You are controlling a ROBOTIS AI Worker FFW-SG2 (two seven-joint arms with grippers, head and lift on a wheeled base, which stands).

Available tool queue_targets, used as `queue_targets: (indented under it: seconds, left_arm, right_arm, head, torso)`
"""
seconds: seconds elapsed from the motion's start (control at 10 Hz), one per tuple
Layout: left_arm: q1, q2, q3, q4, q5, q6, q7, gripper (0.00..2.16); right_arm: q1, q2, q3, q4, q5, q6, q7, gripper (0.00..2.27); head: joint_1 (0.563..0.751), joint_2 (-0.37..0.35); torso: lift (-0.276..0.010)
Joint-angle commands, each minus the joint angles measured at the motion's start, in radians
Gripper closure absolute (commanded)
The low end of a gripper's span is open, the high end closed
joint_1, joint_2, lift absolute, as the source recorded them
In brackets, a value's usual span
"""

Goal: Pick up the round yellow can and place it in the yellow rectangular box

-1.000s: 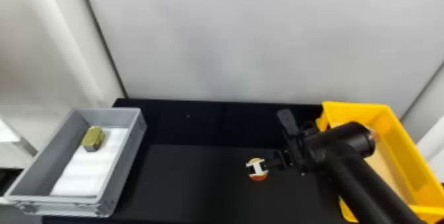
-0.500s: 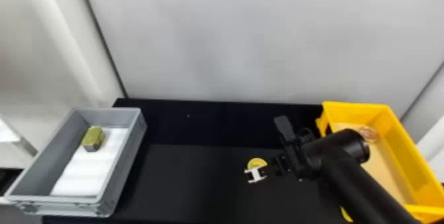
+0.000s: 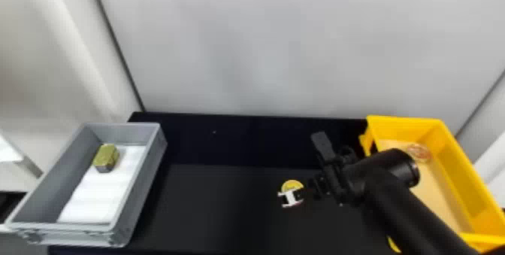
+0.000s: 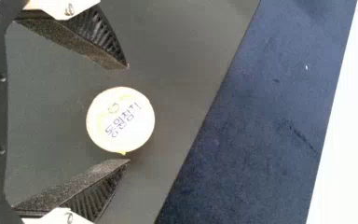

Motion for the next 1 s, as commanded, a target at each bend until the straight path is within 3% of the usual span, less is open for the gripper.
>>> queue_targets:
  seconds: [0.0, 0.3, 0.9]
  left_arm:
    - [0.000, -0.001, 0.000, 0.000, 0.000, -0.004, 0.000, 0.00]
    - [0.003, -0.001, 0.000, 0.000, -0.002, -0.004, 0.000, 0.00]
    - [0.005, -0.001, 0.002, -0.001, -0.003, 0.004, -0.001, 0.00]
  right_arm:
    - [-0.004, 0.004, 0.001, 0.017, 0.000, -0.009, -0.001, 0.11]
    - [-0.005, 0.004, -0.003, 0.017, 0.002, -0.011, -0.007, 0.57]
    - [0.012, -0.004, -0.020, -0.048, 0.025, 0.026, -0.002, 0.58]
  head:
    - [0.694, 0.054]
    - [0.694, 0.054]
    - [0.694, 0.054]
  torso:
    - [-0.003]
    - [-0.003]
    - [-0.003]
